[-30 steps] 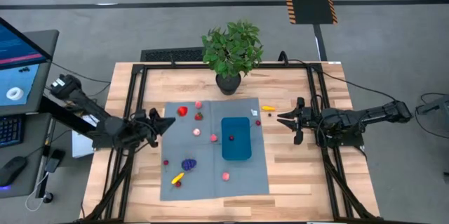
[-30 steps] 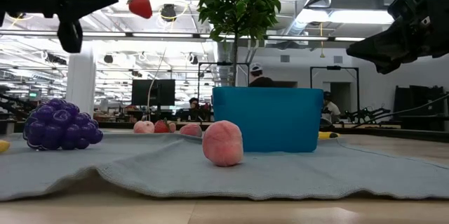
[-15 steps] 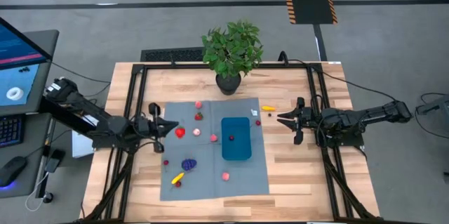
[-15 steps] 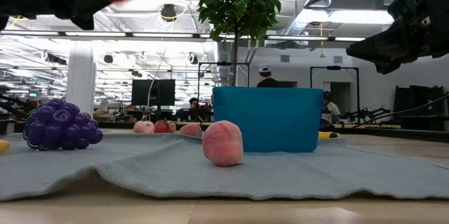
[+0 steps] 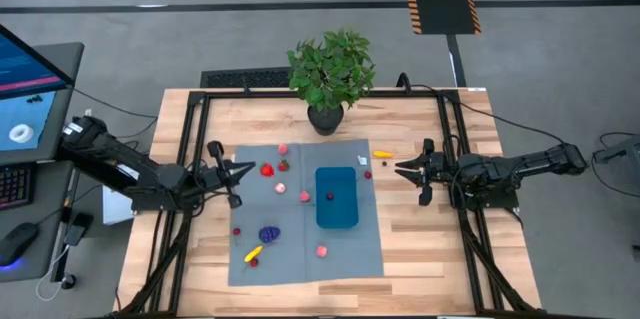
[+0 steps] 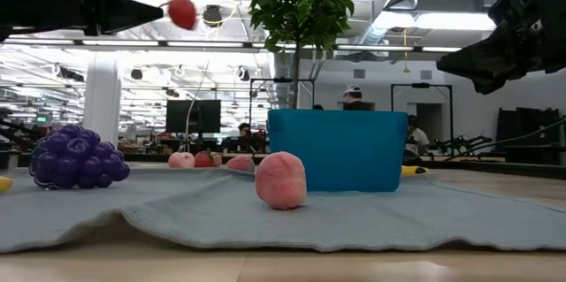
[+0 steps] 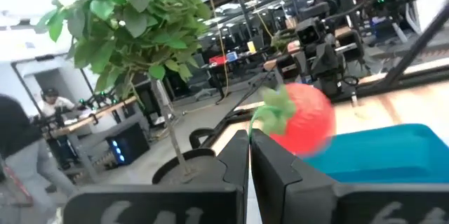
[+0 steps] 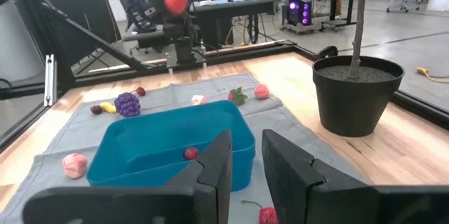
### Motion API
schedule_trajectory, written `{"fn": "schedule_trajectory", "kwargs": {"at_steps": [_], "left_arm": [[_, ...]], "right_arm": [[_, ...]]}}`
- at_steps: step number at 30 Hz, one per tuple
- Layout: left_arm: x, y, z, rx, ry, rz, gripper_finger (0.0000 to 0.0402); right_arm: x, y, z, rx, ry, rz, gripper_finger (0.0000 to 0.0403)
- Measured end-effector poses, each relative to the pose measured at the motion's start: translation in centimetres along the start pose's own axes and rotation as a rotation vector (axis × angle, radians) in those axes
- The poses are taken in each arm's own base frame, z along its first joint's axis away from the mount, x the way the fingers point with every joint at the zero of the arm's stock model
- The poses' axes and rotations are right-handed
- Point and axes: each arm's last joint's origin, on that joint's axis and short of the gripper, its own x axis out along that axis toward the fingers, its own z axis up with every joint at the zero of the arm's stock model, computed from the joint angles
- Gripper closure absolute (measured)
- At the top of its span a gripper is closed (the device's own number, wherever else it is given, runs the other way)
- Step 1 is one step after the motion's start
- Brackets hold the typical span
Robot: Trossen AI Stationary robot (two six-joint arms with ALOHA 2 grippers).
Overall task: Pick and placing Produce into tupperware
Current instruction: Put the bottom strawberry into the bin
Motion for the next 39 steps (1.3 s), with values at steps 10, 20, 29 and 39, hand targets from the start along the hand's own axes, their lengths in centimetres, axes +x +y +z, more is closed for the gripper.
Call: {"fn": "schedule_trajectory", "kwargs": {"at_steps": [10, 20, 29, 39], "left_arm": [[0.4, 0.0, -0.5, -0.416, 0.023, -0.032, 0.0401], [2.2, 0.5, -3.0, -0.683, 0.157, 0.025, 0.0401], [6.2, -0.2, -2.6, -0.657, 0.258, -0.096, 0.0401], [11.6, -2.6, -2.9, -0.563, 0.408, -0.224, 0.0401]], "right_arm": [[0.0, 0.0, 0.0, 0.002, -0.003, 0.001, 0.03], [0.0, 0.0, 0.0, -0.007, -0.003, 0.0, 0.03], [0.0, 0.0, 0.0, -0.025, -0.004, -0.003, 0.03], [0.0, 0.0, 0.0, -0.026, 0.0, -0.002, 0.03]]}}
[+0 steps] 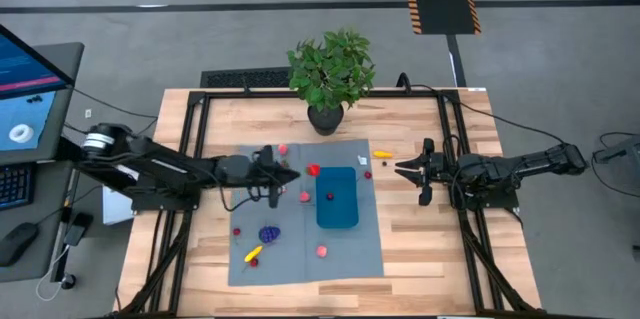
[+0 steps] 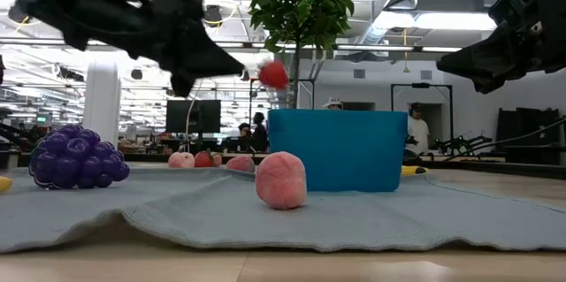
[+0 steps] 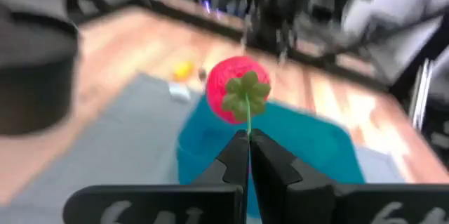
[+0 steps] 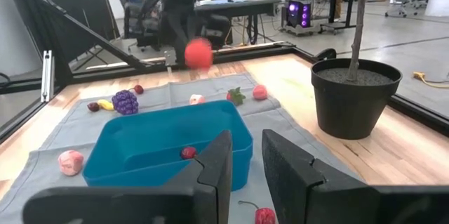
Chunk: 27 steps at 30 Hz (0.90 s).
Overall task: Pick and placing Produce into tupperware
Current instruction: Put the bottom strawberry into the bin
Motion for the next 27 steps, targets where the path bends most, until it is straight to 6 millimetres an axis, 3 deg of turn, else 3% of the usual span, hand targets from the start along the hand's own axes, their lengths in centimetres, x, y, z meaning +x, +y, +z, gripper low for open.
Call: {"fn": "schedule_trajectory", "kwargs": {"at_steps": [12, 20, 27], "left_arm": [[6.2, -1.3, -0.8, 0.038, 0.124, -0.087, 0.0401], [6.9, -1.5, -0.3, -0.001, 0.136, -0.061, 0.0391], [6.9, -1.4, -0.5, -0.001, 0.154, -0.052, 0.0318]], "right_arm": [[0.0, 0.0, 0.0, -0.001, 0.004, 0.001, 0.03], [0.0, 0.0, 0.0, -0.001, 0.003, 0.001, 0.03], [0.0, 0.0, 0.0, -0.001, 0.004, 0.001, 0.03]]}}
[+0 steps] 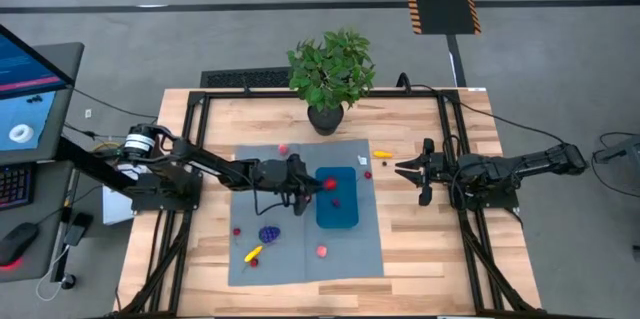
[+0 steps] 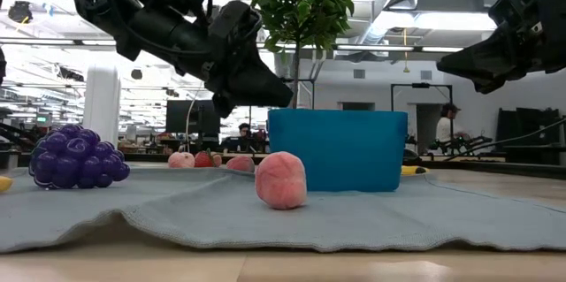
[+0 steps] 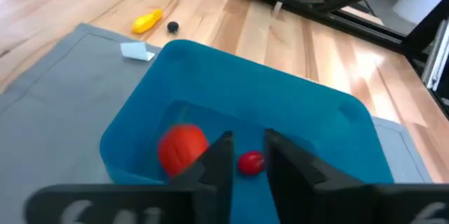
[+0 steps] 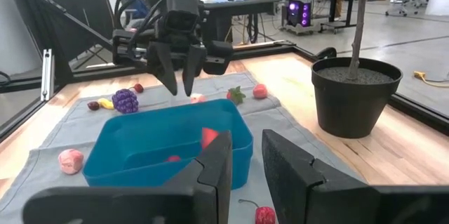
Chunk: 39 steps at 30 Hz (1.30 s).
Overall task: Pick and placing Produce into tupperware
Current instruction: Put the bottom strawberry into the bin, then put the red cherry into the bin
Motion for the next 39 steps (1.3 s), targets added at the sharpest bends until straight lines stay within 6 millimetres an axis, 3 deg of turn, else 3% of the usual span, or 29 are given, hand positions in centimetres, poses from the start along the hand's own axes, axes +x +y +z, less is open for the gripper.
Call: {"fn": "schedule_trajectory", "kwargs": {"at_steps": [6, 11, 16, 23, 29, 39], "left_arm": [[-0.9, -1.0, 1.4, 0.086, -0.108, -0.097, 0.0277], [-4.1, -1.6, 2.3, 0.141, -0.252, -0.204, 0.0271], [-8.1, -0.8, 1.2, 0.134, -0.352, -0.159, 0.0271], [-13.2, 0.1, -1.1, 0.151, -0.528, -0.223, 0.0271], [-15.0, 0.7, -3.0, 0.259, -0.54, -0.251, 0.0271], [-15.7, 1.4, -3.5, 0.21, -0.591, -0.15, 0.0271]], "right_arm": [[0.0, 0.0, 0.0, 0.017, -0.001, 0.004, 0.03], [-0.1, 0.3, 0.0, 0.015, 0.001, 0.025, 0.03], [-0.1, 0.5, 0.0, 0.012, 0.001, 0.045, 0.03], [-0.1, 0.5, 0.1, 0.017, -0.01, 0.045, 0.03], [-0.2, 0.6, 0.8, -0.037, -0.078, 0.074, 0.03], [0.3, 0.7, 0.4, -0.097, -0.035, 0.07, 0.03]]}}
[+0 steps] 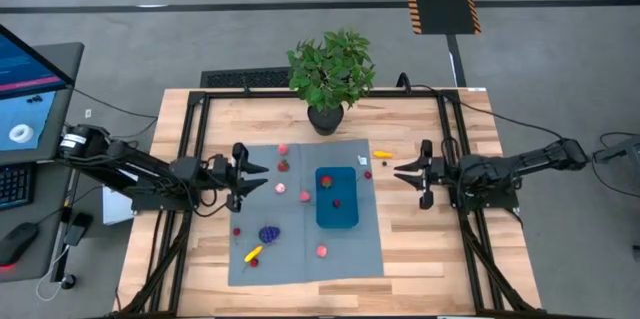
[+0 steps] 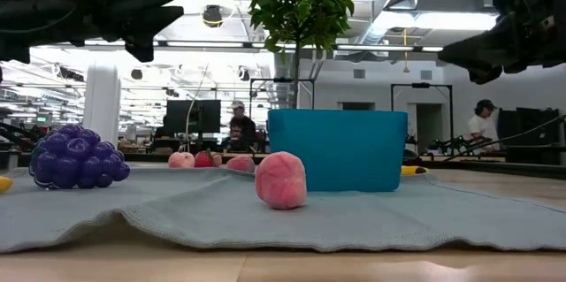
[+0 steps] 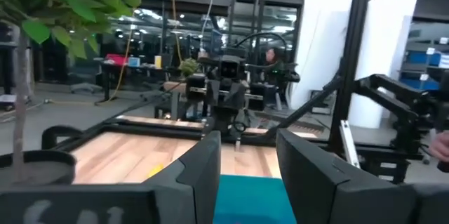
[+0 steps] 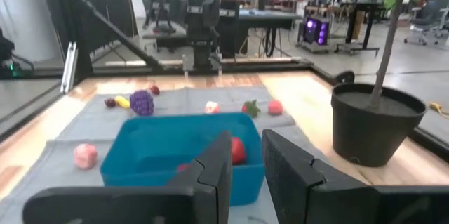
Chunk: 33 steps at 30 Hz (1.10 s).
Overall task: Pick and placing Produce into tupperware
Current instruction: Put the red cherry into the bin
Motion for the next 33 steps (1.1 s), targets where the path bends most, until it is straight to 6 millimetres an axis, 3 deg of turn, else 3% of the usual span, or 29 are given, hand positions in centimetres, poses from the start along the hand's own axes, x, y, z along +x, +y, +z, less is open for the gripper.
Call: {"fn": "schedule_trajectory", "kwargs": {"at_steps": [6, 12, 16, 23, 26, 33], "left_arm": [[0.0, 0.0, -0.7, -0.032, 0.065, -0.013, 0.0271], [0.0, 0.0, -0.7, -0.013, 0.066, -0.009, 0.0271], [0.0, 0.0, -0.8, -0.013, 0.072, -0.004, 0.0271], [-0.1, 0.0, -0.8, -0.023, 0.073, -0.003, 0.0271], [-0.1, 0.0, -0.8, -0.033, 0.073, -0.002, 0.0271], [-0.1, 0.0, -0.8, -0.056, 0.075, -0.003, 0.0271]], "right_arm": [[0.7, 0.4, 0.1, -0.009, 0.045, 0.033, 0.03], [2.3, 0.5, 2.6, -0.091, 0.122, 0.012, 0.03], [4.2, 0.4, 3.9, -0.161, 0.264, -0.012, 0.03], [8.2, 0.3, 3.9, -0.254, 0.557, -0.017, 0.03], [9.8, 0.1, 4.2, -0.255, 0.596, -0.039, 0.03], [11.5, -2.0, 3.3, -0.245, 0.815, -0.114, 0.03]]}}
